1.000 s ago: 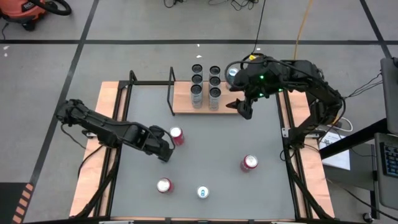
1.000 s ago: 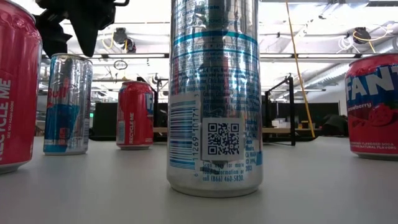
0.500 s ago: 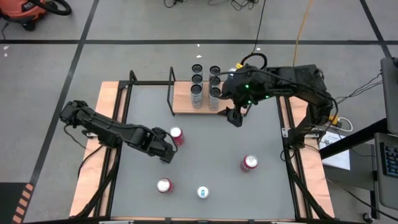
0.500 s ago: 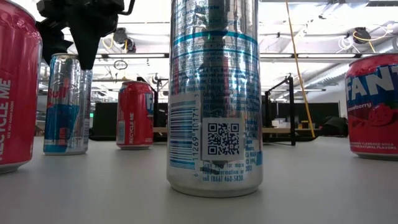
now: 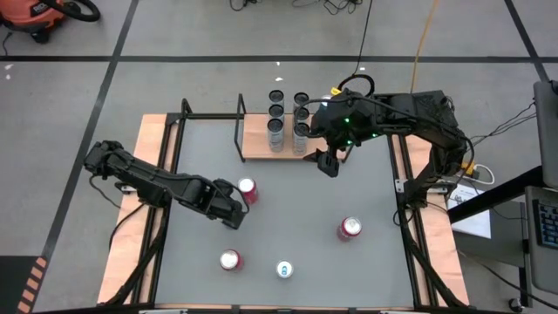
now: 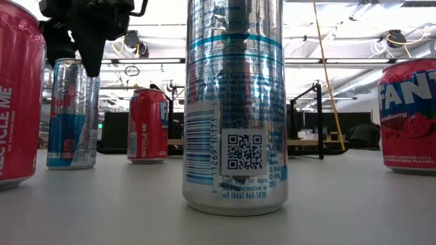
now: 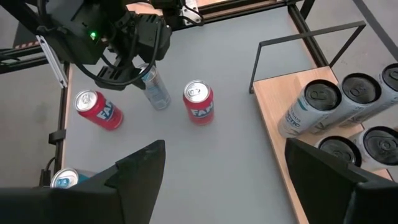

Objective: Place canned beverage on shelf
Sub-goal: Put the top blue soda can aligned with the other blue soda can on the shelf

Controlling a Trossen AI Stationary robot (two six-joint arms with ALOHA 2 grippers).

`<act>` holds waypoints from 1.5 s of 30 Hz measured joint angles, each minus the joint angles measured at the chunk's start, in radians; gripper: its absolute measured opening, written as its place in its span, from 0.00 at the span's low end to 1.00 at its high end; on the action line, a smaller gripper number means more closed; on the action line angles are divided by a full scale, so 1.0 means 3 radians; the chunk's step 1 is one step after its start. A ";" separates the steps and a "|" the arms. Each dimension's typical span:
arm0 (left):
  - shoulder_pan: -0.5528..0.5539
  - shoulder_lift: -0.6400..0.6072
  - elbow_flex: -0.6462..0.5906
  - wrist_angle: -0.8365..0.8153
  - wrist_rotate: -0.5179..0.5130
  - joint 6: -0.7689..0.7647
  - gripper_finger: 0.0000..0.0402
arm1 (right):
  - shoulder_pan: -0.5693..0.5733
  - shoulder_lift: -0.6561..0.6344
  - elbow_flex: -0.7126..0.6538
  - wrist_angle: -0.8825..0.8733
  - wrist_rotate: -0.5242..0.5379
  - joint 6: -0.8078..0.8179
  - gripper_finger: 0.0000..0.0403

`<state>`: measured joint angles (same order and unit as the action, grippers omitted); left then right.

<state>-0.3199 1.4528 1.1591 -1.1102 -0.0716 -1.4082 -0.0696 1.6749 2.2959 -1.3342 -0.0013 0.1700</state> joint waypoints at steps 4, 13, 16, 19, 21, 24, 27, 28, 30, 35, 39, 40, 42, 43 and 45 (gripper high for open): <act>0.0020 0.0003 0.0056 -0.0005 0.0054 -0.0033 0.56 | 0.0000 0.0000 0.0000 0.0000 0.0001 -0.0012 0.73; 0.0084 0.0003 0.0296 -0.0002 0.0039 -0.0170 0.53 | 0.0093 0.0023 -0.0169 0.0162 0.0107 0.0080 0.73; 0.0120 0.0003 0.0429 0.0000 -0.0006 -0.0177 0.53 | 0.0152 0.0019 -0.0342 0.0175 0.0091 0.0183 0.71; 0.0158 0.0003 0.0606 0.0000 -0.0142 -0.0176 0.53 | 0.0219 0.0017 -0.0574 0.0268 0.0092 0.0242 0.68; 0.0186 0.0001 0.0719 0.0010 -0.0235 -0.0175 0.53 | 0.0263 0.0013 -0.0697 0.0370 0.0089 0.0301 0.66; 0.0224 0.0001 0.0871 0.0006 -0.0374 -0.0174 0.53 | 0.0330 0.0007 -0.0818 0.0608 0.0097 0.0382 0.63; 0.0265 0.0000 0.1013 0.0006 -0.0478 -0.0176 0.53 | 0.0378 0.0001 -0.0898 0.0823 0.0113 0.0454 0.63; 0.0277 0.0001 0.1058 0.0006 -0.0504 -0.0177 0.53 | 0.0389 0.0001 -0.0933 0.0879 0.0104 0.0457 0.63; 0.0303 0.0000 0.1148 0.0006 -0.0559 -0.0202 0.53 | 0.0397 0.0002 -0.1010 0.0984 0.0035 0.0407 0.66; 0.0331 0.0000 0.1388 0.0016 -0.0784 -0.0263 0.53 | 0.0395 0.0001 -0.1110 0.1142 -0.0087 0.0253 0.78; 0.0350 -0.0003 0.1494 0.0106 -0.0902 -0.0262 0.53 | 0.0399 0.0005 -0.1195 0.1386 -0.0084 0.0012 0.88; 0.0352 -0.0003 0.1517 0.0127 -0.0932 -0.0261 0.53 | 0.0399 0.0005 -0.1212 0.1480 -0.0084 -0.0042 0.89; 0.0351 -0.0003 0.1541 0.0185 -0.1001 -0.0259 0.53 | 0.0399 0.0003 -0.1238 0.1650 -0.0085 -0.0165 0.90; 0.0351 -0.0005 0.1543 0.0229 -0.1021 -0.0259 0.53 | 0.0399 0.0003 -0.1240 0.1693 -0.0085 -0.0217 0.90; 0.0351 -0.0003 0.1543 0.0299 -0.1053 -0.0251 0.53 | 0.0398 0.0003 -0.1241 0.1722 -0.0085 -0.0308 0.90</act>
<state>-0.2146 1.4521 1.6218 -1.0206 -0.3874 -1.4836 0.0498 1.6756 1.9235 -0.8176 -0.0269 0.0775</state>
